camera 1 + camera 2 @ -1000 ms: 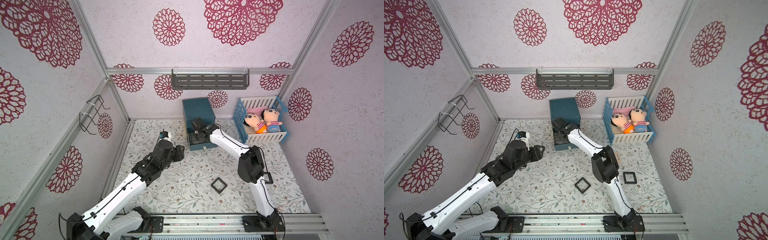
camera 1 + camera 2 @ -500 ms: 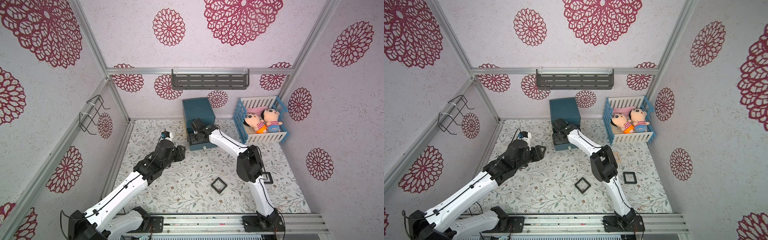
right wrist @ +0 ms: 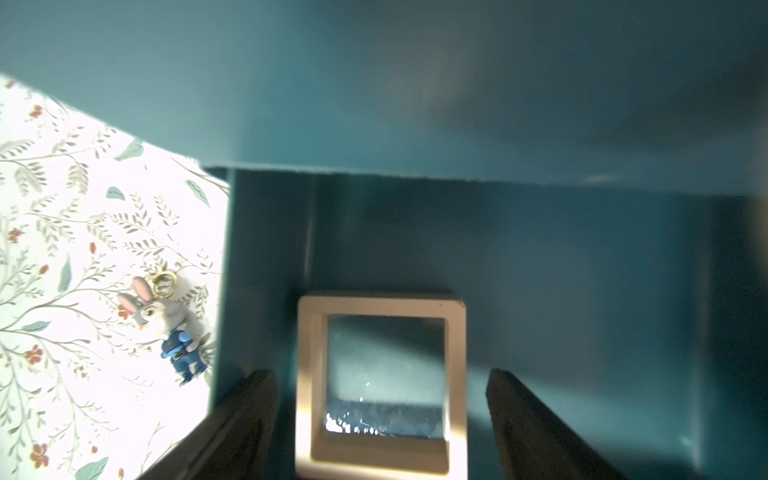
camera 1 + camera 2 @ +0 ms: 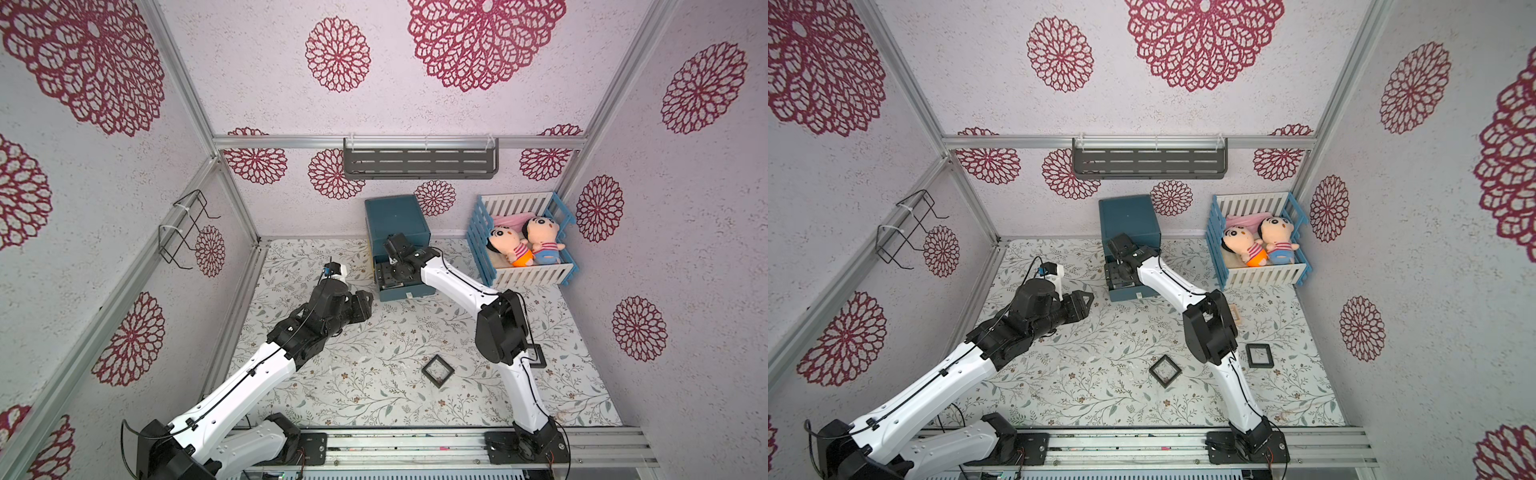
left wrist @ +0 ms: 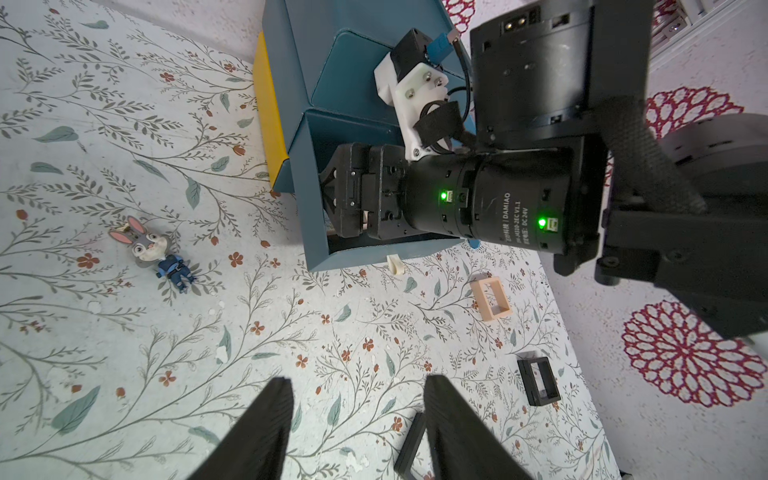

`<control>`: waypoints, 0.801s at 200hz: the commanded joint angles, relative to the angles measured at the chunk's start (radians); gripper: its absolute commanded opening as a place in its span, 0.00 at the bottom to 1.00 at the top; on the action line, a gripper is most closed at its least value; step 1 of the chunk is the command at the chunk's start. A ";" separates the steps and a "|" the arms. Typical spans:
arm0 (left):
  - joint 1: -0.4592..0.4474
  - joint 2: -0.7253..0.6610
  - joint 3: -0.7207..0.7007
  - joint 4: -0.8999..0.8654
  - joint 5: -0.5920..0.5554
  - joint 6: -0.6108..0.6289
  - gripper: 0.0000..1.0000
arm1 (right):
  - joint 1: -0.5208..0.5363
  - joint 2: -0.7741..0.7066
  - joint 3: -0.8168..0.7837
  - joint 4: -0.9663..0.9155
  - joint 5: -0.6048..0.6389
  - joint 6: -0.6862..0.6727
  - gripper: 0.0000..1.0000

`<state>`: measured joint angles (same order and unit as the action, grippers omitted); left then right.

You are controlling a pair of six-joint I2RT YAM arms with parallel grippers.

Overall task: Place the brooch boxes into the drawer by color
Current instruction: Place the brooch box in the drawer, then pick up the brooch box from the center of the board.

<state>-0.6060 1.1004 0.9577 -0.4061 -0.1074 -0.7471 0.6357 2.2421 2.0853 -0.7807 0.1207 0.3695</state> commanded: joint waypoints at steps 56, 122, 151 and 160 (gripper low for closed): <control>-0.037 0.076 0.089 0.030 0.058 0.093 0.57 | -0.092 -0.482 -0.417 0.141 0.152 0.134 0.82; -0.160 0.253 0.199 0.072 0.117 0.215 0.57 | -0.325 -0.725 -0.837 0.179 0.114 0.230 0.84; -0.185 0.325 0.256 0.088 0.154 0.236 0.56 | -0.445 -0.738 -0.911 0.161 0.076 0.244 0.88; -0.191 0.343 0.268 0.092 0.164 0.241 0.56 | -0.472 -0.748 -0.931 0.161 0.085 0.264 0.90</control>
<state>-0.7826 1.4097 1.1831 -0.3511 0.0154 -0.5499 0.2276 1.5578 1.1809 -0.6334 0.2111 0.5835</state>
